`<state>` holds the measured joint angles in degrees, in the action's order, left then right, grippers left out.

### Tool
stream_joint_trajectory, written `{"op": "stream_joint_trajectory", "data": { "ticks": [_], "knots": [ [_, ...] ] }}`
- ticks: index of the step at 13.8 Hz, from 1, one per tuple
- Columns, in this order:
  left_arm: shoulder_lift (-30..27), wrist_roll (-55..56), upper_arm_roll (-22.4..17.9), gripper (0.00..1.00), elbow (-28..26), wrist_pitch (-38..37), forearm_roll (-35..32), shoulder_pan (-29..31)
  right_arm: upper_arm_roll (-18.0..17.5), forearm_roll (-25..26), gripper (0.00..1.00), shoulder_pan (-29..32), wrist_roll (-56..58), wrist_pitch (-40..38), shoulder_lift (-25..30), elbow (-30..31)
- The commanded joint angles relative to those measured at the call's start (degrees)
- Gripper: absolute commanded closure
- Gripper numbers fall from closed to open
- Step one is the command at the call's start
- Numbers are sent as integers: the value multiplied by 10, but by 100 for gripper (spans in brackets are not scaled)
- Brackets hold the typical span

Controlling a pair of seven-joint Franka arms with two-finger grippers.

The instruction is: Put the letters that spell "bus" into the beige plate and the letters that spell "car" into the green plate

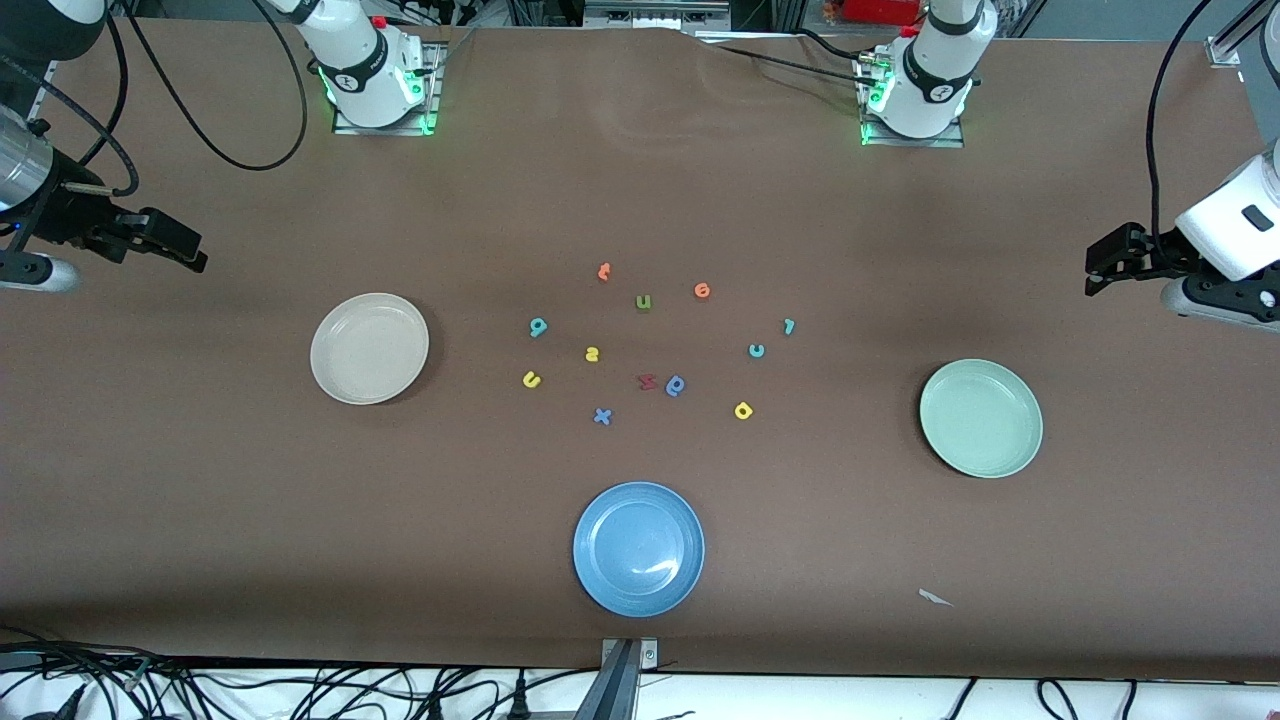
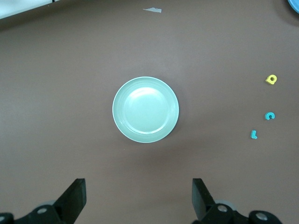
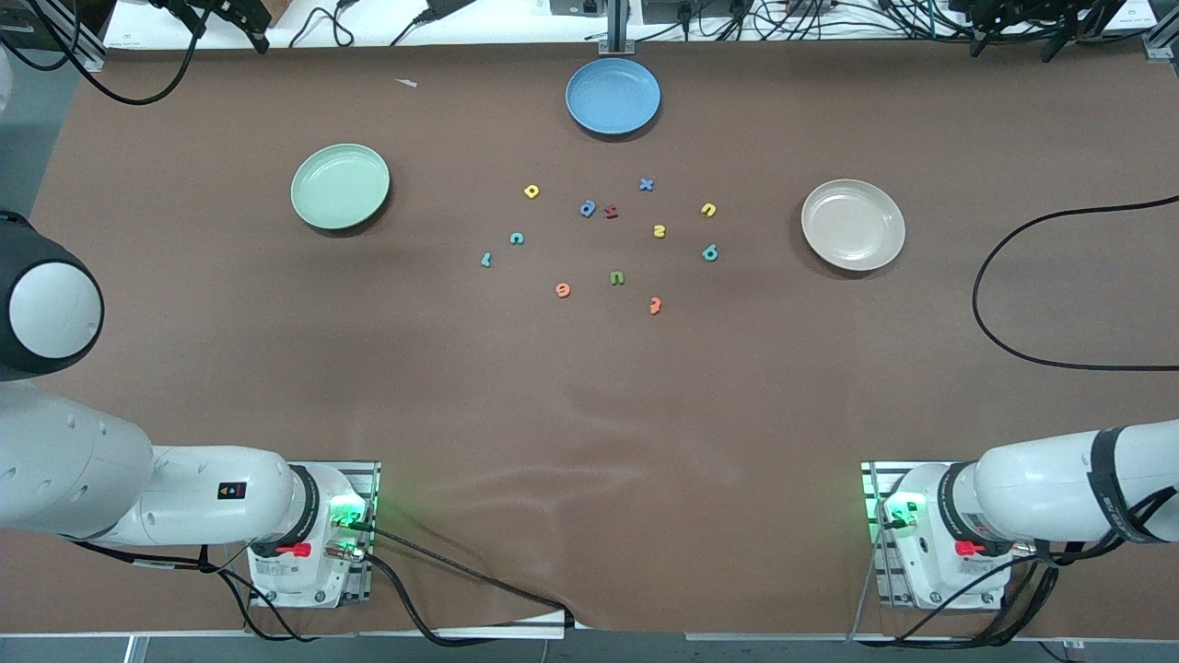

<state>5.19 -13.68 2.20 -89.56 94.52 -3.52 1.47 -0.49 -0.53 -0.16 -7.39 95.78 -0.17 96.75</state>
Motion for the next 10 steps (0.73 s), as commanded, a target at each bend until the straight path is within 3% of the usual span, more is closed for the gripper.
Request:
{"op": "stream_joint_trajectory", "data": {
  "ticks": [1,10],
  "knots": [
    [-3,-11,0,0,-1,-3,13,1,-8,4,0,-1,-2,-5,10,5],
    [-4,-8,0,0,-1,-4,13,2,-9,3,0,-1,4,-3,7,-1]
  ]
}}
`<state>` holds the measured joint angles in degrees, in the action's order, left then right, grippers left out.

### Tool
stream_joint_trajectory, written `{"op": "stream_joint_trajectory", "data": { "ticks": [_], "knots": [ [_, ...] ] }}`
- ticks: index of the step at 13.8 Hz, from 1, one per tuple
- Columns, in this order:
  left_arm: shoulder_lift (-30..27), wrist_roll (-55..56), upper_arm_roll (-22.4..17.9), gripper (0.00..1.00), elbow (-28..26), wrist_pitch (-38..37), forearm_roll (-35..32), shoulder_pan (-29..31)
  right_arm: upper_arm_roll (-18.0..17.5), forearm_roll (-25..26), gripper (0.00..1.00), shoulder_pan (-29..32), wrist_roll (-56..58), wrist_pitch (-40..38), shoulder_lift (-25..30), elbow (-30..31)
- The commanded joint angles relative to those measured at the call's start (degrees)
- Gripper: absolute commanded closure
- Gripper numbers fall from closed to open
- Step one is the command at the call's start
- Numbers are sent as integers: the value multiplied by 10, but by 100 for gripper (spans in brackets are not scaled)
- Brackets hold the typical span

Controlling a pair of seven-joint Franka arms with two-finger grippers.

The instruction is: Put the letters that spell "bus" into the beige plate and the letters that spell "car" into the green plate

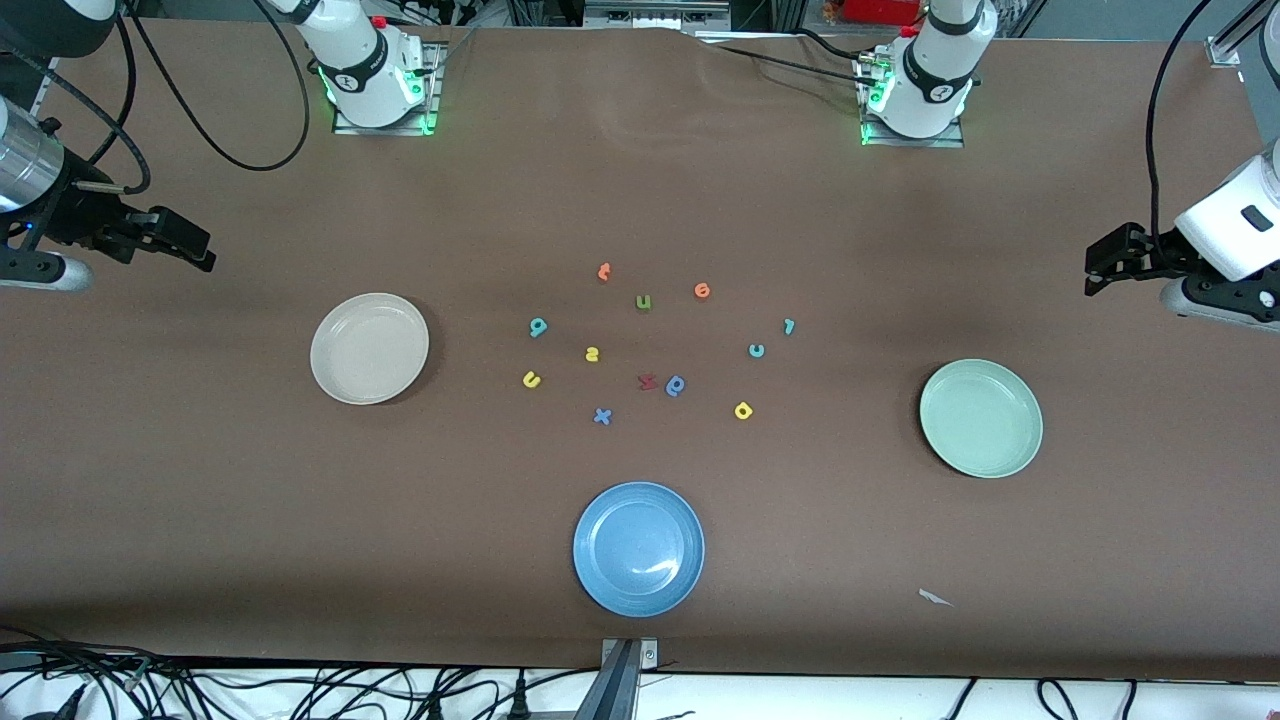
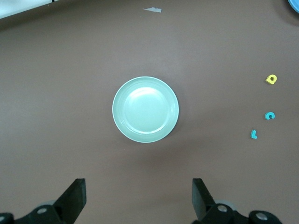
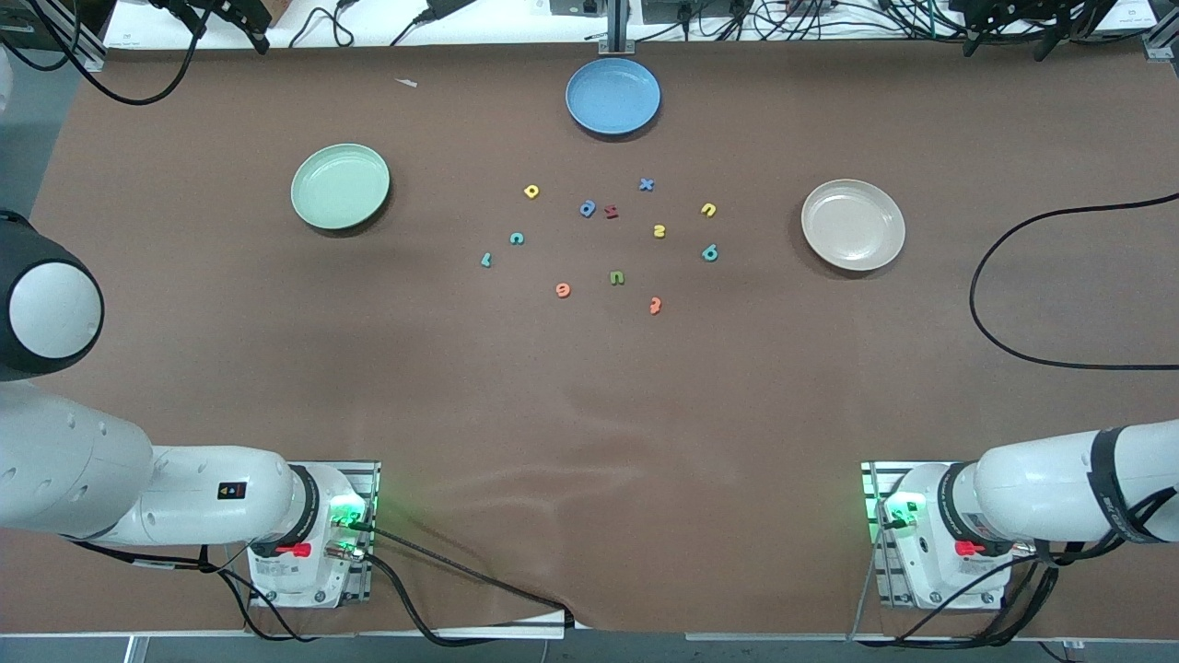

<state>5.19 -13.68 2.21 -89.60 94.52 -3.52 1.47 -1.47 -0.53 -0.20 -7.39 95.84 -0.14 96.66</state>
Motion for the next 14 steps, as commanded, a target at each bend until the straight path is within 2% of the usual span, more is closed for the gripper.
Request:
{"op": "stream_joint_trajectory", "data": {
  "ticks": [1,14],
  "knots": [
    [-4,-8,0,0,0,-4,13,2,1,3,0,-1,5,-4,7,0],
    [-4,-10,0,0,0,-4,13,2,1,3,0,0,-3,-7,7,-1]
  ]
}}
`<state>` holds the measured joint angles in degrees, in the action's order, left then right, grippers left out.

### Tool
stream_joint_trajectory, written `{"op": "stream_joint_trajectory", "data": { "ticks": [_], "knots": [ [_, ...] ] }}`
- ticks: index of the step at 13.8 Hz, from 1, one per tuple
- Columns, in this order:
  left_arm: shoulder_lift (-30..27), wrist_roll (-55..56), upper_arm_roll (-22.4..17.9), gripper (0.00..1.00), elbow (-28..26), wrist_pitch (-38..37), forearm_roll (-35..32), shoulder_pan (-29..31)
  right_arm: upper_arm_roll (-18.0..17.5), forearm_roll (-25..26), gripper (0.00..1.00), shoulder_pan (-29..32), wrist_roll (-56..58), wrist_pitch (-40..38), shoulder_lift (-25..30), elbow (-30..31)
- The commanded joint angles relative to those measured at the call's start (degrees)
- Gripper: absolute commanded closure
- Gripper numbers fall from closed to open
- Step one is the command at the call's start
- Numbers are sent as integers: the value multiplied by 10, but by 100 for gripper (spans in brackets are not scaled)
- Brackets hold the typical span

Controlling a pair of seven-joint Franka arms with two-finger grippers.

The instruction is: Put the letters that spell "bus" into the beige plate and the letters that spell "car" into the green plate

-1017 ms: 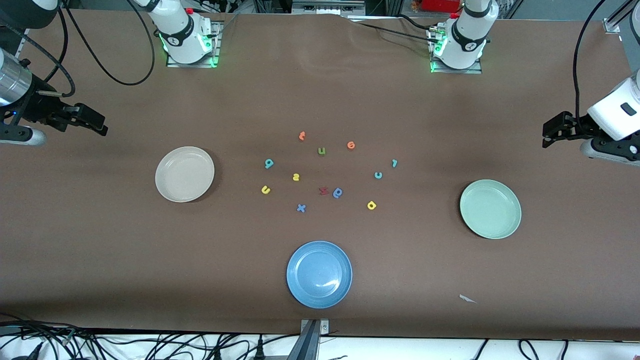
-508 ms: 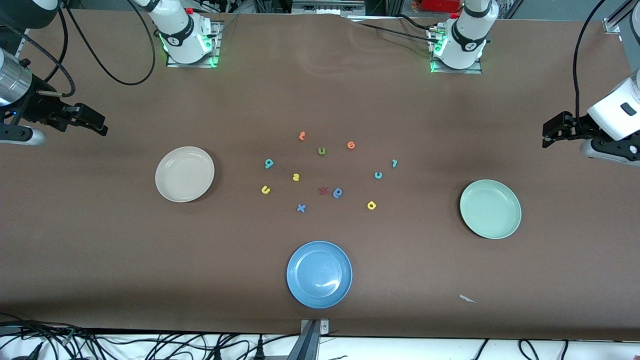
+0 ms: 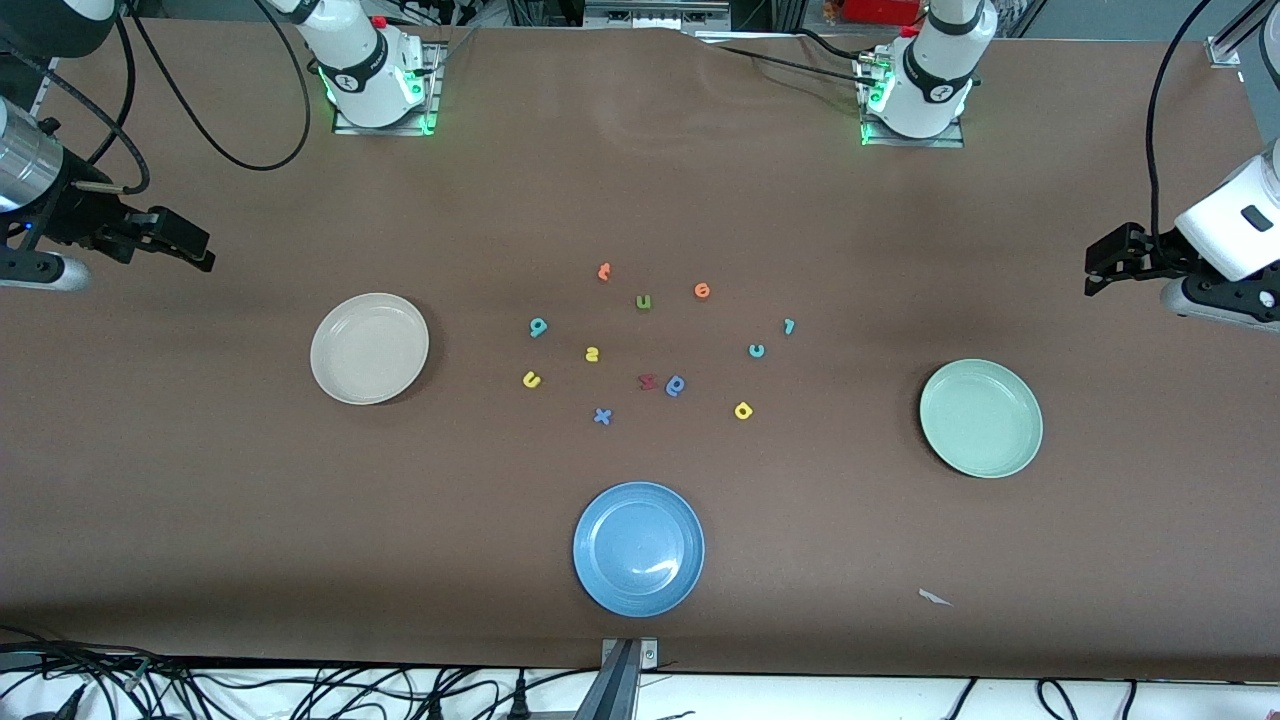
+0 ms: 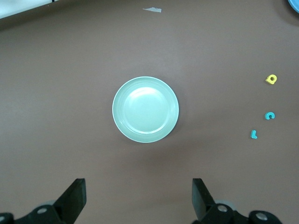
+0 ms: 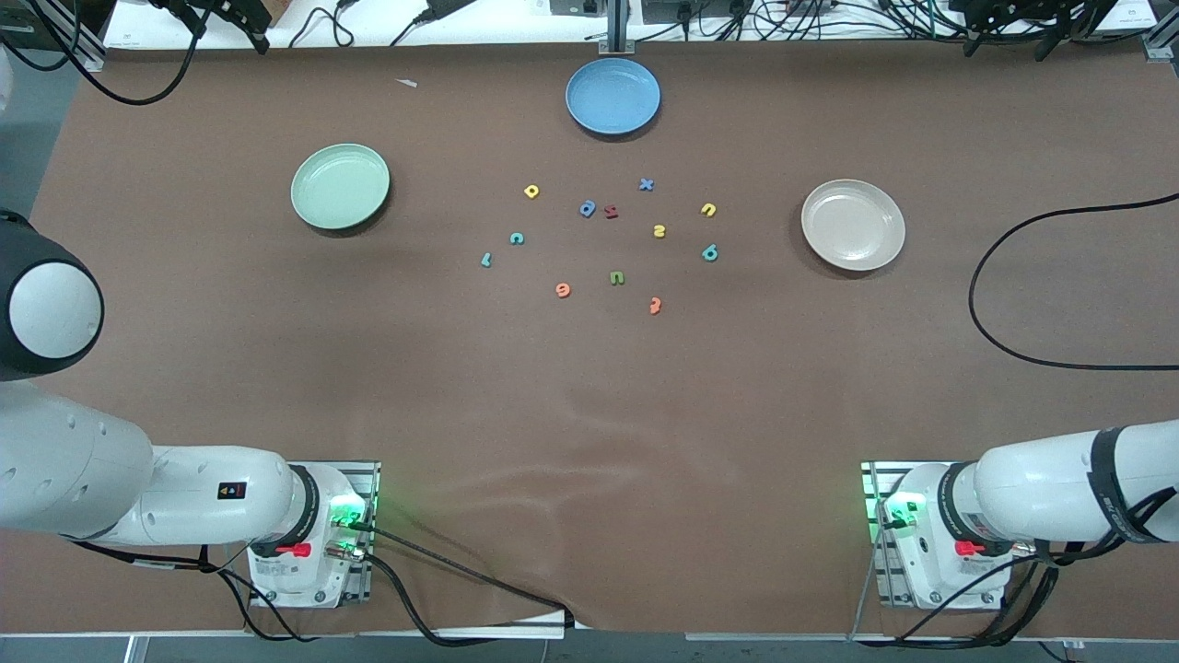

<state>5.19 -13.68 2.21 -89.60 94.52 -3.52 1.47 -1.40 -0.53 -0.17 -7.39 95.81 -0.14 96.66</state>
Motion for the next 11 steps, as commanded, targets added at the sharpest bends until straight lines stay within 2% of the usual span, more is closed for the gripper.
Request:
{"op": "stream_joint_trajectory", "data": {
  "ticks": [1,11],
  "knots": [
    [-4,-10,0,0,0,-4,13,2,1,3,0,0,-3,-8,7,-1],
    [-4,-11,0,0,0,-5,13,3,-2,6,0,-1,-3,-7,7,-1]
  ]
}}
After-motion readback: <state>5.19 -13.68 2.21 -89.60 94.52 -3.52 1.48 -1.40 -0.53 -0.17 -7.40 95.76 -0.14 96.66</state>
